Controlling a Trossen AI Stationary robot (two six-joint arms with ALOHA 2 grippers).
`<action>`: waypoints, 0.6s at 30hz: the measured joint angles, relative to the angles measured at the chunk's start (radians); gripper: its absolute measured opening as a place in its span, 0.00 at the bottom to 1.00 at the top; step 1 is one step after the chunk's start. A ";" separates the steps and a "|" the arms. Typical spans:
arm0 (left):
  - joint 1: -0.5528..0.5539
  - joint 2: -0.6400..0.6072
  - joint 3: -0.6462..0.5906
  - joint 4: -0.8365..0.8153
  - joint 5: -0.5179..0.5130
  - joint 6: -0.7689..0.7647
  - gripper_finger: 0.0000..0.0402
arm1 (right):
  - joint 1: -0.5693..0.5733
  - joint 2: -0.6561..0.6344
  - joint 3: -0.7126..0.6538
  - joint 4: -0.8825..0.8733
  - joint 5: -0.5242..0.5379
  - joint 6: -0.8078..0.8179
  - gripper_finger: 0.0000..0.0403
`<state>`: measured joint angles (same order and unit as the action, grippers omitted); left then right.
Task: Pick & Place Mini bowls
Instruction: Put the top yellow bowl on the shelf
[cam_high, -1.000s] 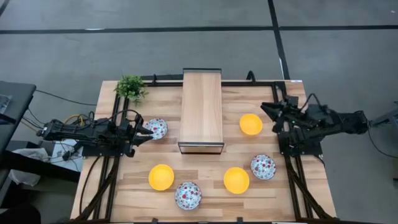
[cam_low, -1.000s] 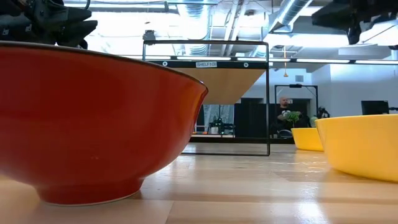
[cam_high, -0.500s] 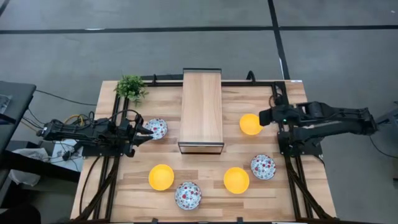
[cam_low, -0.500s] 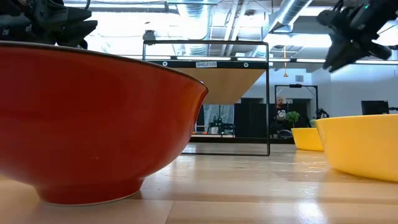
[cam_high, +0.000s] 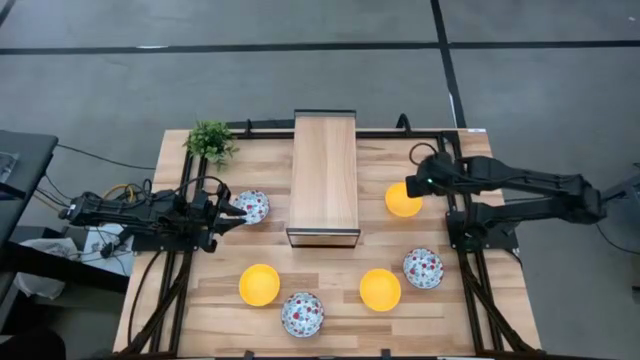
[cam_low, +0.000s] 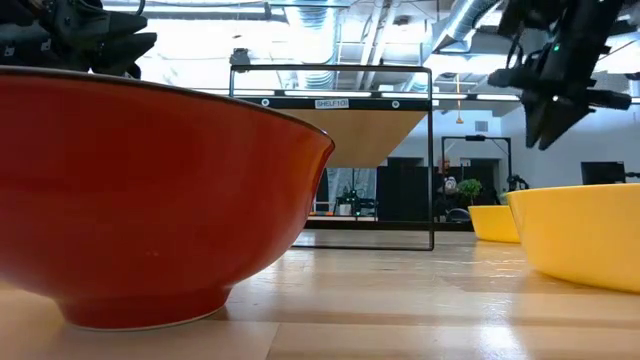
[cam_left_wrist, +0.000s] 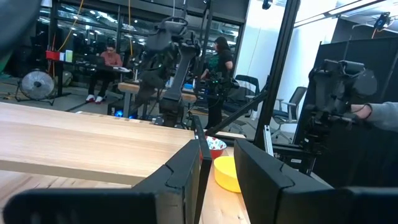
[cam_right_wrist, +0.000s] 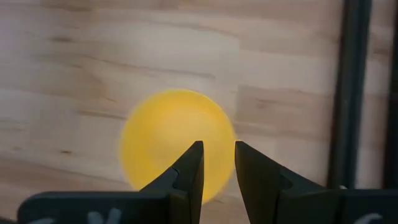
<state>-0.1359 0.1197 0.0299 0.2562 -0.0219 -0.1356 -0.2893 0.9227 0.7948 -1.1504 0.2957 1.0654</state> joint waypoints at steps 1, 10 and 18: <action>0.000 0.000 0.000 0.000 0.000 0.000 0.25 | -0.024 0.016 -0.001 -0.015 -0.013 -0.007 0.20; 0.000 0.000 0.000 0.000 0.000 0.000 0.25 | -0.188 0.126 -0.097 0.040 -0.156 -0.132 0.30; 0.000 0.000 0.000 0.000 0.000 -0.001 0.25 | -0.244 0.191 -0.129 0.166 -0.168 -0.151 0.37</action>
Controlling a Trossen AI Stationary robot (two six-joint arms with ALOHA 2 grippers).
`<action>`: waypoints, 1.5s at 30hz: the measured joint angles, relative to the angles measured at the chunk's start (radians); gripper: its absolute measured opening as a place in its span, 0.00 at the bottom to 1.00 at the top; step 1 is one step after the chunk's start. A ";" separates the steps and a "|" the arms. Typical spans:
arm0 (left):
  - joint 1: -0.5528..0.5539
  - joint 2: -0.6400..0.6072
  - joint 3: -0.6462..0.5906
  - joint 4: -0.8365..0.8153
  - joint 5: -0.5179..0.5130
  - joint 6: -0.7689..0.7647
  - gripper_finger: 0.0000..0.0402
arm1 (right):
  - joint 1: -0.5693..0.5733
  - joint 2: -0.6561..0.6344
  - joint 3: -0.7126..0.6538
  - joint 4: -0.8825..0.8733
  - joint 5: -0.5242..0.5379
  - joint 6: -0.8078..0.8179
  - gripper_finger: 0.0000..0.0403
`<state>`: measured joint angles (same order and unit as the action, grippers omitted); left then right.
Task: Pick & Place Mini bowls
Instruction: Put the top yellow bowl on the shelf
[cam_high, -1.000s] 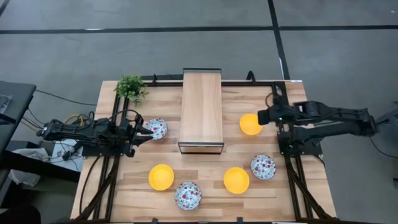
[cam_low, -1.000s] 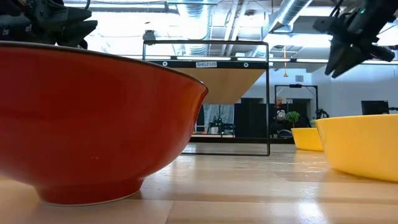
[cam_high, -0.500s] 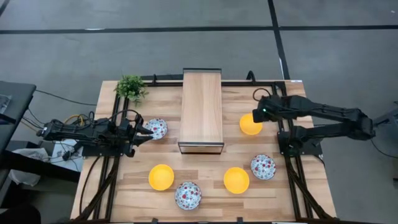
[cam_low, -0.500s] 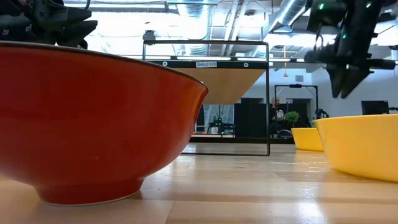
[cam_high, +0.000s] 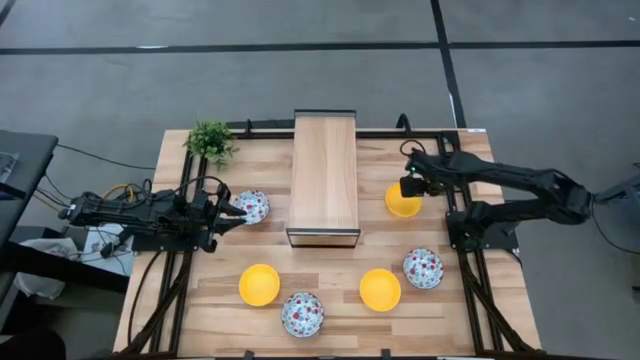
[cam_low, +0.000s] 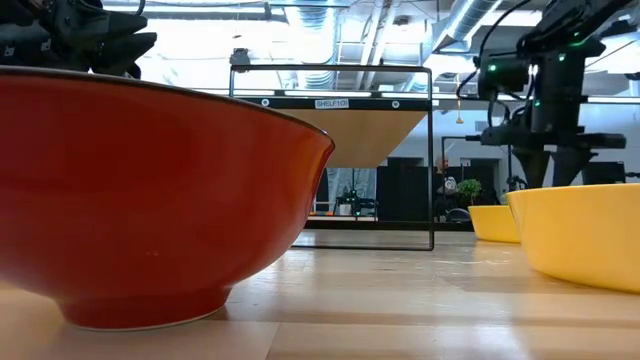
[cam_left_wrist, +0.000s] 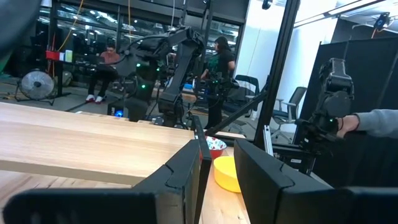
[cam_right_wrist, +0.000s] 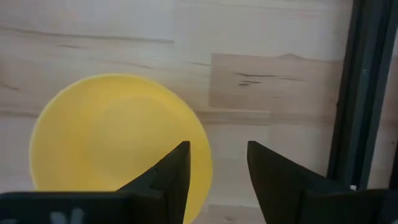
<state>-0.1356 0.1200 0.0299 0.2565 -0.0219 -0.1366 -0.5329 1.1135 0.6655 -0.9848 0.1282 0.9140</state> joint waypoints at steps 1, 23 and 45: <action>0.000 0.000 0.000 0.000 0.000 -0.002 0.25 | -0.007 0.012 0.000 0.000 -0.001 -0.004 0.37; 0.000 0.000 0.000 0.011 0.000 -0.002 0.25 | -0.027 0.223 -0.001 0.089 -0.051 -0.052 0.29; 0.000 0.000 0.000 0.014 0.000 0.001 0.25 | -0.018 0.227 0.066 -0.075 -0.048 -0.149 0.01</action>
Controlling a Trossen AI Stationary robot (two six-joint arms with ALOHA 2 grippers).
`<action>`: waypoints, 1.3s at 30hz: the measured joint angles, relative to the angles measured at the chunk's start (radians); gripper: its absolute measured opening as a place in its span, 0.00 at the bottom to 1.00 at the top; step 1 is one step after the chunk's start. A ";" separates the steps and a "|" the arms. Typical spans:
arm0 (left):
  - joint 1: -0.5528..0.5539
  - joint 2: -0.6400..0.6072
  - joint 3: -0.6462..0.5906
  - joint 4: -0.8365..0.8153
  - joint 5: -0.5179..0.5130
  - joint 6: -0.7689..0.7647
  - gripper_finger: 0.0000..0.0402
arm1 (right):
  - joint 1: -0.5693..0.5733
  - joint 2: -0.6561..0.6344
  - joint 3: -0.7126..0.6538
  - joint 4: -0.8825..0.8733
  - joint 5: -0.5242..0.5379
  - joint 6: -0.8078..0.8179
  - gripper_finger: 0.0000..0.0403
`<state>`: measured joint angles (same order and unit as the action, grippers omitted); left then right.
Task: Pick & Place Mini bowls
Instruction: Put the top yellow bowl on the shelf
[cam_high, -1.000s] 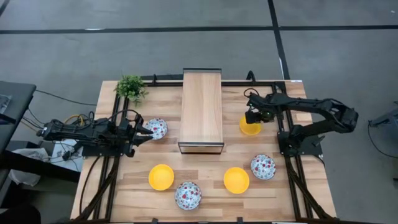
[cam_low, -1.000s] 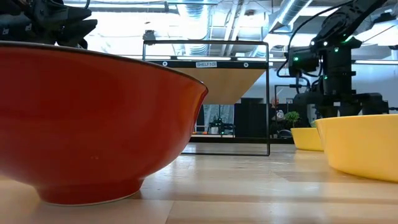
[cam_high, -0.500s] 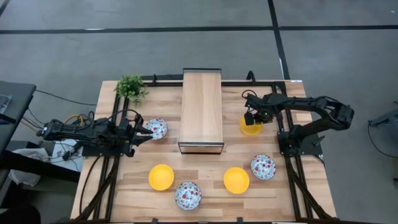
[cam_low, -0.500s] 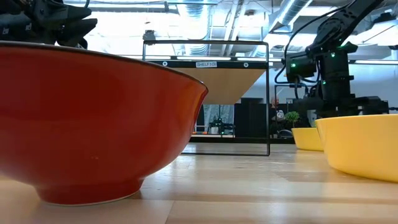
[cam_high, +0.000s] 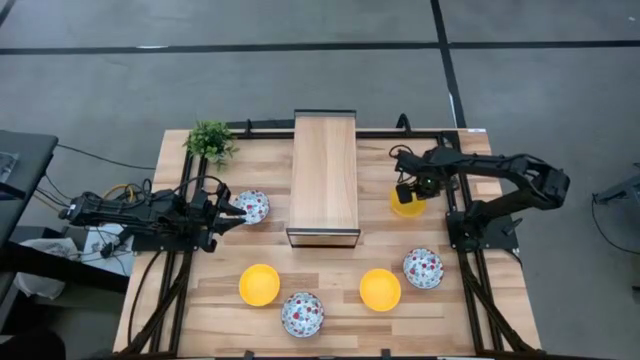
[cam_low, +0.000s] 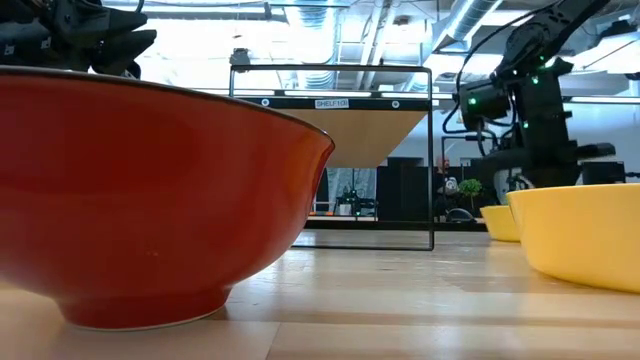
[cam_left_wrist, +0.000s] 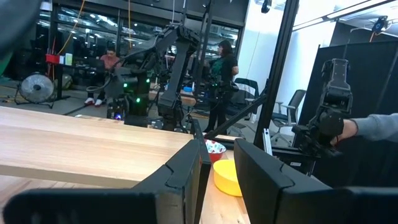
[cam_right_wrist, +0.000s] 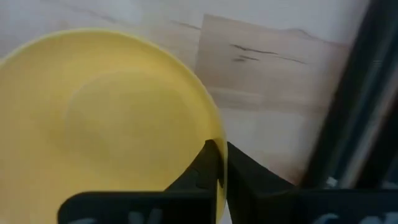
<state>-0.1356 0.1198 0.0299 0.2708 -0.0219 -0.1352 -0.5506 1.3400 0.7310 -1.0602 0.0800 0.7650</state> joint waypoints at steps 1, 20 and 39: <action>0.000 0.000 0.000 0.000 0.000 0.000 0.25 | 0.001 0.000 0.023 -0.037 0.003 -0.015 0.01; 0.000 0.001 0.000 0.003 0.000 0.000 0.25 | 0.033 -0.010 0.782 -0.332 0.034 -0.342 0.00; 0.000 0.001 0.000 0.028 0.000 -0.004 0.25 | 0.032 0.174 0.983 0.133 -0.314 -0.456 0.00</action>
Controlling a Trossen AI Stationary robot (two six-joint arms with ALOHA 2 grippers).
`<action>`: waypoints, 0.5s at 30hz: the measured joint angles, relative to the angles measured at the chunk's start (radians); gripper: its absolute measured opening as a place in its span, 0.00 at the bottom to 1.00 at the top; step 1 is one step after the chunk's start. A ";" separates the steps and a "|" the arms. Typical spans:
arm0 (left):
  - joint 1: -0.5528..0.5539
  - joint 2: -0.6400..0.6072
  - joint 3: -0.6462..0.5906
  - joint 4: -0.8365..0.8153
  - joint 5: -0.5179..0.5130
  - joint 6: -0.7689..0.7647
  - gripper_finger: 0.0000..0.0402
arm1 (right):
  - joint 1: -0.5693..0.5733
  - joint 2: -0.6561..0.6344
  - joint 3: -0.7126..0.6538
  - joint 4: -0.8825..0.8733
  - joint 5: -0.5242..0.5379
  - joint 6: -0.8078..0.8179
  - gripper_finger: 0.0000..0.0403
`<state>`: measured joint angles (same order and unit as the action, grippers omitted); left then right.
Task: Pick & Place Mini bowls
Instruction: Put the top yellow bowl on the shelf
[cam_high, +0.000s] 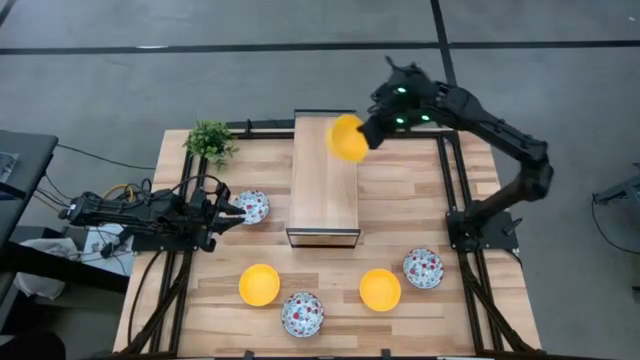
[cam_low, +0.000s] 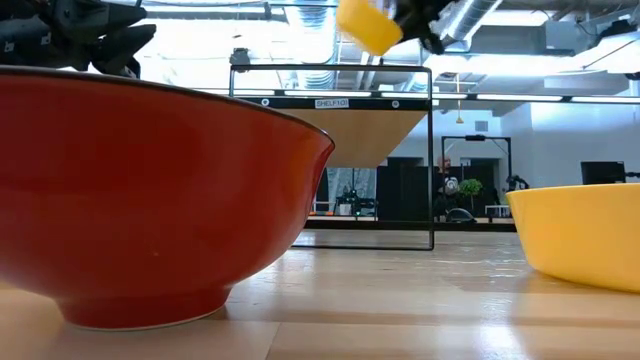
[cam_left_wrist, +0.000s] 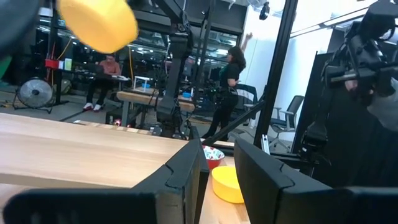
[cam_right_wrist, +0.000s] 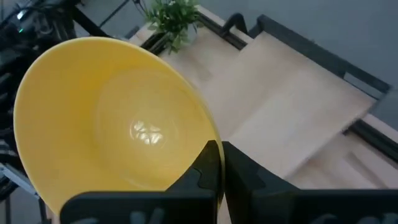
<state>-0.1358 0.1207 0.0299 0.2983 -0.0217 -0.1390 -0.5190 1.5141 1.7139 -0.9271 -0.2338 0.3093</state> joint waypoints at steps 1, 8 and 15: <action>0.000 0.000 0.000 0.000 0.000 0.000 0.25 | 0.000 0.033 0.028 -0.011 -0.002 0.002 0.00; 0.000 0.000 0.000 0.001 0.000 0.001 0.25 | -0.008 0.295 0.330 -0.184 -0.003 0.006 0.00; 0.000 0.000 0.000 0.001 0.000 0.003 0.25 | -0.033 0.518 0.596 -0.334 0.002 0.031 0.00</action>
<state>-0.1360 0.1207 0.0299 0.2989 -0.0219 -0.1356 -0.5518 2.0322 2.3095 -1.2613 -0.2317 0.3405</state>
